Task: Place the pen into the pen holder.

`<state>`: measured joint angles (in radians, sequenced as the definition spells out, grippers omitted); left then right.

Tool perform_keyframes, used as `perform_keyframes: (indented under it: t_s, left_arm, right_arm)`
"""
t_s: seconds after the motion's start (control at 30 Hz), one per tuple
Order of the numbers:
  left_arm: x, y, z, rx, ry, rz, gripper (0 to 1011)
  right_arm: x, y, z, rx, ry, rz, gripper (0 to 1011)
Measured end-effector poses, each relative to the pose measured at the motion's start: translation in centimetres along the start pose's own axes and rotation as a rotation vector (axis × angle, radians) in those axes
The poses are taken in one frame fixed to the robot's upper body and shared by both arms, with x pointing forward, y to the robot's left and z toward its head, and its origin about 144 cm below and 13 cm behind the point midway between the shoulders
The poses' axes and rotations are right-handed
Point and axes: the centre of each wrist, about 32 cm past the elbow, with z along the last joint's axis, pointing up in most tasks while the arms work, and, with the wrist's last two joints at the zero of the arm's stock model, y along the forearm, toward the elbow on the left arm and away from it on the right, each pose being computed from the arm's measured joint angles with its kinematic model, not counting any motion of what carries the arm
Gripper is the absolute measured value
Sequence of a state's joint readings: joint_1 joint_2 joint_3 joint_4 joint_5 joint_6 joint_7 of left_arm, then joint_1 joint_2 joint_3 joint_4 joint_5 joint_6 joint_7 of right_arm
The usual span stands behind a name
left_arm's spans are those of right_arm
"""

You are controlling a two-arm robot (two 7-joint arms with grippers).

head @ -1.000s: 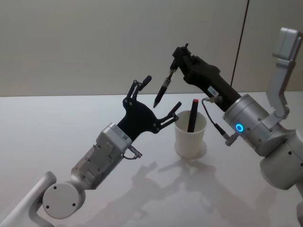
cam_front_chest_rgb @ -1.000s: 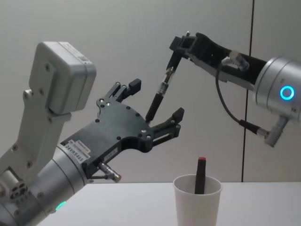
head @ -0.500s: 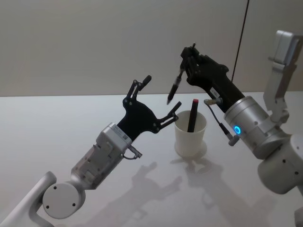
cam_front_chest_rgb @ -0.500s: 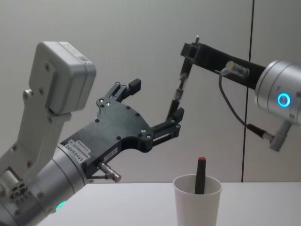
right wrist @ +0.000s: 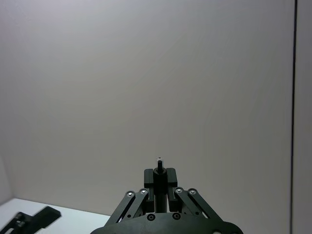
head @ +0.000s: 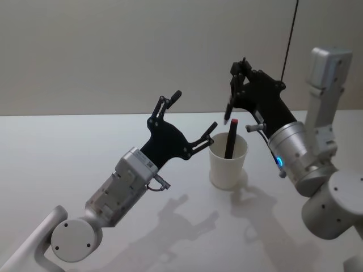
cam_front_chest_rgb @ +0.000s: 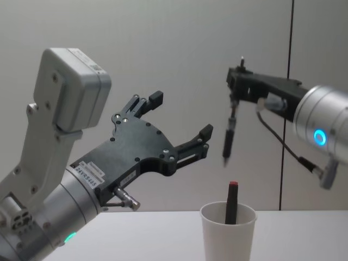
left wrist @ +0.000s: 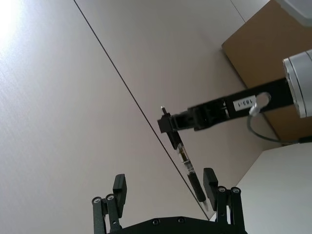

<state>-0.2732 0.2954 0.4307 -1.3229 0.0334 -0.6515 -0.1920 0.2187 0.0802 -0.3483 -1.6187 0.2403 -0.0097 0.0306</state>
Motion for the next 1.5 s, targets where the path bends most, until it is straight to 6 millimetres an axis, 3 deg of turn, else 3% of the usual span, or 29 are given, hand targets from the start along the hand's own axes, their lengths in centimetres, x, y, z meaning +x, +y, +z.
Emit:
perform_keyframes:
  t_s: [0.37, 0.77, 1.0, 1.07, 1.17, 1.23, 1.5]
  left_arm:
    - [0.0, 0.0, 0.0, 0.0, 0.0, 0.0, 1003]
    - [0.0, 0.0, 0.0, 0.0, 0.0, 0.0, 1003]
    - [0.0, 0.0, 0.0, 0.0, 0.0, 0.0, 1003]
    - [0.0, 0.0, 0.0, 0.0, 0.0, 0.0, 1003]
    - [0.0, 0.0, 0.0, 0.0, 0.0, 0.0, 1003]
    - [0.0, 0.0, 0.0, 0.0, 0.0, 0.0, 1003]
    - [0.0, 0.0, 0.0, 0.0, 0.0, 0.0, 1003]
  right_arm:
    - [-0.6, 0.6, -2.5, -0.018, -0.148, -0.078, 142]
    - [-0.9, 1.2, -4.4, -0.033, -0.189, -0.066, 145]
    - [-0.9, 1.4, -5.1, -0.038, -0.189, -0.043, 346]
    - [-1.0, 1.4, -5.2, -0.039, -0.188, -0.039, 363]
    - [-1.0, 1.5, -5.4, -0.039, -0.187, -0.031, 465]
    - [-0.9, 1.5, -5.5, -0.037, -0.185, -0.027, 586]
    - [-0.9, 1.5, -5.5, -0.031, -0.176, -0.019, 804]
